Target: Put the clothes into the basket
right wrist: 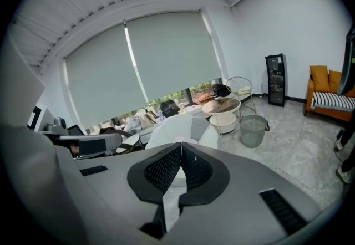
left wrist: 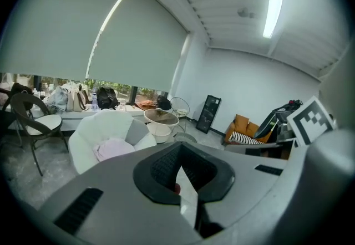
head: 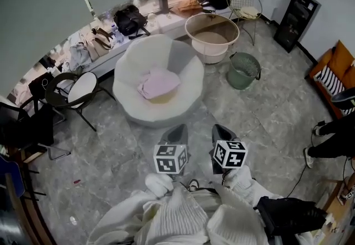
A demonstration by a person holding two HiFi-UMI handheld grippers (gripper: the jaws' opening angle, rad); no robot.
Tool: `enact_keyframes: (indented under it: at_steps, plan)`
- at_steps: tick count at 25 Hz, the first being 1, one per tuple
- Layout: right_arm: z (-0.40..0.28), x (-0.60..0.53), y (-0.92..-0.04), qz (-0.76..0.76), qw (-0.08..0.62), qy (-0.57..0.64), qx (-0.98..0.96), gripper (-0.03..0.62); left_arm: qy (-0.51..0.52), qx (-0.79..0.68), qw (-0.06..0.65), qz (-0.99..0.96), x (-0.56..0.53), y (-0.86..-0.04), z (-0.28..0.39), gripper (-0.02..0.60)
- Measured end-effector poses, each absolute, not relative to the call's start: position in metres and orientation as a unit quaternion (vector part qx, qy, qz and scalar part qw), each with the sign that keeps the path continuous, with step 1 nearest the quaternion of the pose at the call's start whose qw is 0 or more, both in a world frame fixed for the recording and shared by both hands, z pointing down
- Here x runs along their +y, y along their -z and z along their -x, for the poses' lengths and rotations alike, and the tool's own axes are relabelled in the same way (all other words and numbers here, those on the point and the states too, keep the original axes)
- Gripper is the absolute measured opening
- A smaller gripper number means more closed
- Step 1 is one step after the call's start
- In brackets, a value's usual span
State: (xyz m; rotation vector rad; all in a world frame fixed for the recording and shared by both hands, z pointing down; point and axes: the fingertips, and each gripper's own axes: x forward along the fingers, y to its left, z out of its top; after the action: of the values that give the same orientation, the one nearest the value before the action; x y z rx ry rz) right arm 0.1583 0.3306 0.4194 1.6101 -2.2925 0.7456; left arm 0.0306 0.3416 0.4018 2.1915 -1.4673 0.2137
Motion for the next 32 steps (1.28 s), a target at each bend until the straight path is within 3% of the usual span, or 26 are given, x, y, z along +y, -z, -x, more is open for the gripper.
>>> enact_keyframes:
  at_steps: [14, 23, 32]
  plan:
    - [-0.208, 0.268, -0.448, -0.584, 0.11, -0.3, -0.747, 0.025, -0.108, -0.504, 0.252, -0.819, 0.265, -0.422, -0.072, -0.002]
    - [-0.201, 0.156, -0.446, -0.57, 0.112, -0.303, -0.756, 0.025, -0.103, -0.503, 0.237, -0.825, 0.151, -0.414, -0.077, -0.002]
    - [-0.157, 0.038, -0.453, -0.528, 0.138, -0.313, -0.777, 0.025, -0.099, -0.543, 0.264, -0.791, 0.042, -0.427, -0.032, -0.002]
